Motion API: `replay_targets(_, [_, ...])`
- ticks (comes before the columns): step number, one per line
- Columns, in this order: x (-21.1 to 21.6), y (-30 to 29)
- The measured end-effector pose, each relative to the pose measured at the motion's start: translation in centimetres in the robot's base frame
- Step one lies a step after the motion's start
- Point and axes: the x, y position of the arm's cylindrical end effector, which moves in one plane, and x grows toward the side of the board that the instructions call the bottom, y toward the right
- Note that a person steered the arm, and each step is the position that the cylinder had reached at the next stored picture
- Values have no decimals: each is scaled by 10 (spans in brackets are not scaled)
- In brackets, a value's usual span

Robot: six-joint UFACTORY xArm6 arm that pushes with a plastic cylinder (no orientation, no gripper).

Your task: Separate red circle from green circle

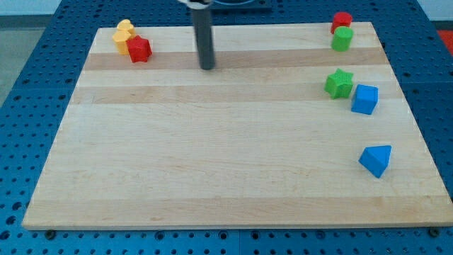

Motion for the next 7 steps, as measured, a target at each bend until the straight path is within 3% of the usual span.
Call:
replay_targets(4, [2,289])
replay_targets(6, [-81,352])
replay_targets(7, [-123,355])
